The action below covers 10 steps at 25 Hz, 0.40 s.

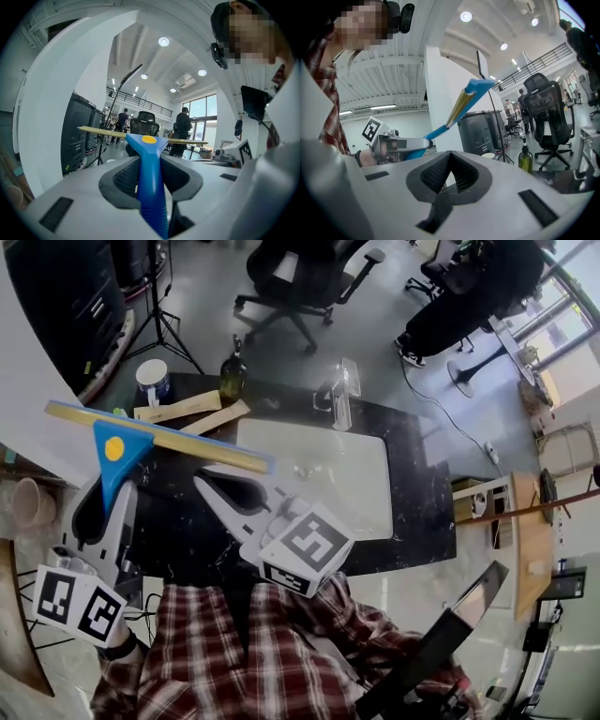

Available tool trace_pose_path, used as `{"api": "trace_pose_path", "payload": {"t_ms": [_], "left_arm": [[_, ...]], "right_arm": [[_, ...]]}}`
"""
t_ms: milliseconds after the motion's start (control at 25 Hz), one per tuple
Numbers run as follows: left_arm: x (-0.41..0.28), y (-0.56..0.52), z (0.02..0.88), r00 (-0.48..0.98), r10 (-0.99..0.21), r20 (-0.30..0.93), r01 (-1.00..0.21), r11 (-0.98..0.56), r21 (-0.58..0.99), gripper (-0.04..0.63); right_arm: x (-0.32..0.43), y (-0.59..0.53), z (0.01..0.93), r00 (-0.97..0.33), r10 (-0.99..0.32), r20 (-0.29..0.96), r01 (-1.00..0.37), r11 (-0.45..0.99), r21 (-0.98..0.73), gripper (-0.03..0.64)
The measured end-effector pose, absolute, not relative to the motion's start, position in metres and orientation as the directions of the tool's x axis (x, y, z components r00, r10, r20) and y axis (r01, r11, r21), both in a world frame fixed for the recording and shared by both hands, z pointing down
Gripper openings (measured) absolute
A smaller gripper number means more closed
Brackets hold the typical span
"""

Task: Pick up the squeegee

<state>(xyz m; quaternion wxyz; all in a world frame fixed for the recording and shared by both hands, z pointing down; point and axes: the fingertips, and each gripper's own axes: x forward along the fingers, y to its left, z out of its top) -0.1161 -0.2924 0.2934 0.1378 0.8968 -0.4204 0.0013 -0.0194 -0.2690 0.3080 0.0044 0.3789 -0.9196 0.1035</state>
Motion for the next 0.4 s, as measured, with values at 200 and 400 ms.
{"api": "trace_pose_path", "payload": {"t_ms": [200, 400], "left_arm": [[-0.1158, -0.2941, 0.2961, 0.651, -0.749, 0.125, -0.751, -0.613, 0.244, 0.14], [-0.1215, -0.2946, 0.2961, 0.646, -0.752, 0.129, -0.755, -0.607, 0.248, 0.14]], "right_arm": [[-0.0189, -0.27, 0.3097, -0.708, -0.7, 0.094, -0.703, 0.686, -0.188, 0.012], [-0.0234, -0.273, 0.3109, -0.71, -0.698, 0.098, -0.701, 0.686, -0.192, 0.011]]}}
